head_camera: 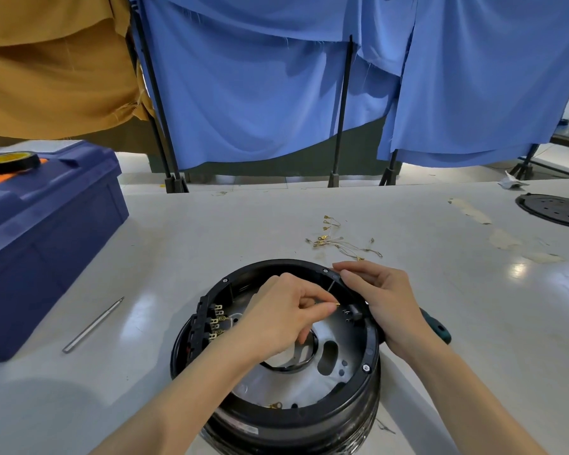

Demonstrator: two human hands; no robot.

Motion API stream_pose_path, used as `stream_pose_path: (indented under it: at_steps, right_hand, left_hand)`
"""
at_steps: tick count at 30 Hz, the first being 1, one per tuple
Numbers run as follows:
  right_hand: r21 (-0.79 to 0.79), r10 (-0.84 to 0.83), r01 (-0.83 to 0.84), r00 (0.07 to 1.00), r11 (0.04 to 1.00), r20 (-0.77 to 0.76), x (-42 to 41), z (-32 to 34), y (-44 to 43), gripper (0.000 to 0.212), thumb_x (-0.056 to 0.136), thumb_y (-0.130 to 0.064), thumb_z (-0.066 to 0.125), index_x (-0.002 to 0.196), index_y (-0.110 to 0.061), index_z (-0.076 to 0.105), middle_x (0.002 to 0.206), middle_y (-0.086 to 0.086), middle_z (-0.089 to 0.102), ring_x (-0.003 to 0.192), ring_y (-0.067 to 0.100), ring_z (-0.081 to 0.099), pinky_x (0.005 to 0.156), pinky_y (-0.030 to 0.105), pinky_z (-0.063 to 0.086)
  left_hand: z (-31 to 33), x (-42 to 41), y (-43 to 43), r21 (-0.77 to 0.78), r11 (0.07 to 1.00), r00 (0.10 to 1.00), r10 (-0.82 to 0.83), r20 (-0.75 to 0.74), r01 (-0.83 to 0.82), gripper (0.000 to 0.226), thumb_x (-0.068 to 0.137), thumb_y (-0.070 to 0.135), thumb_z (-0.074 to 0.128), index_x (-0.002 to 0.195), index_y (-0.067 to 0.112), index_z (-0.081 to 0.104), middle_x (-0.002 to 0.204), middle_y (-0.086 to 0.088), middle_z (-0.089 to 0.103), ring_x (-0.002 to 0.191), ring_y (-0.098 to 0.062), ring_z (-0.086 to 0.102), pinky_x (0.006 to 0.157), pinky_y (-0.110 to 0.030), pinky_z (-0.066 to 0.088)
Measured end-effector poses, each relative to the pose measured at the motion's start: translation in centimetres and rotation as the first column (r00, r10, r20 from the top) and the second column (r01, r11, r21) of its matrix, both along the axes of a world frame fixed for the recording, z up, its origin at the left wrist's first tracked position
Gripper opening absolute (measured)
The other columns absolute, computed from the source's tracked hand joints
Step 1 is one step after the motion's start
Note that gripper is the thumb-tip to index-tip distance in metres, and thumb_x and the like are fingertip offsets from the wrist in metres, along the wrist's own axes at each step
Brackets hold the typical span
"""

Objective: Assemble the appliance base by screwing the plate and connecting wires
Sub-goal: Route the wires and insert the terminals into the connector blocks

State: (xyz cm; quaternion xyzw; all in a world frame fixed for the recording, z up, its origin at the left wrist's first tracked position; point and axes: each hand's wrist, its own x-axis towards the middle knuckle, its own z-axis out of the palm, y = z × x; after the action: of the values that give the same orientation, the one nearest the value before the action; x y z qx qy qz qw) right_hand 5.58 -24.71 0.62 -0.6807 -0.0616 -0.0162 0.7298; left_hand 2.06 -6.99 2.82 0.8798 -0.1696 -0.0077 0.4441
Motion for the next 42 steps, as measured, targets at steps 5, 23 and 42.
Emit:
stream_pose_path:
  at_steps: [5, 23, 42]
  right_hand:
    - [-0.008, -0.005, 0.005, 1.0, 1.0, 0.008, 0.0, -0.03, 0.01, 0.019, 0.092, -0.006, 0.064, 0.091, -0.019, 0.078, 0.09, 0.006, 0.077, 0.083, 0.02, 0.074, 0.073, 0.028, 0.054]
    - [-0.05, -0.021, 0.022, 0.999, 0.998, 0.037, 0.06, -0.13, 0.03, 0.024, 0.092, -0.006, 0.064, 0.087, -0.024, 0.079, 0.089, 0.004, 0.077, 0.085, 0.02, 0.074, 0.078, 0.034, 0.055]
    - [-0.071, -0.023, 0.026, 0.999, 0.997, 0.044, 0.04, -0.14, 0.0, 0.024, 0.092, -0.007, 0.064, 0.087, -0.025, 0.079, 0.092, 0.003, 0.077, 0.089, 0.021, 0.074, 0.087, 0.04, 0.056]
  left_hand:
    - [-0.05, 0.05, -0.33, 0.039, 0.999, 0.999, 0.003, -0.044, -0.001, 0.013, 0.093, 0.034, 0.061, 0.086, 0.028, 0.07, 0.056, 0.006, 0.065, 0.041, -0.004, 0.053, 0.055, -0.024, 0.043]
    - [-0.77, 0.23, -0.81, 0.112, 0.993, 1.0, -0.029, 0.007, 0.028, 0.012, 0.095, 0.033, 0.057, 0.086, 0.033, 0.064, 0.073, 0.015, 0.069, 0.045, -0.009, 0.059, 0.069, -0.035, 0.056]
    - [-0.84, 0.09, -0.96, 0.097, 0.995, 0.999, -0.034, 0.019, 0.032, 0.013, 0.096, 0.032, 0.057, 0.084, 0.036, 0.061, 0.072, 0.014, 0.069, 0.041, -0.008, 0.056, 0.062, -0.033, 0.055]
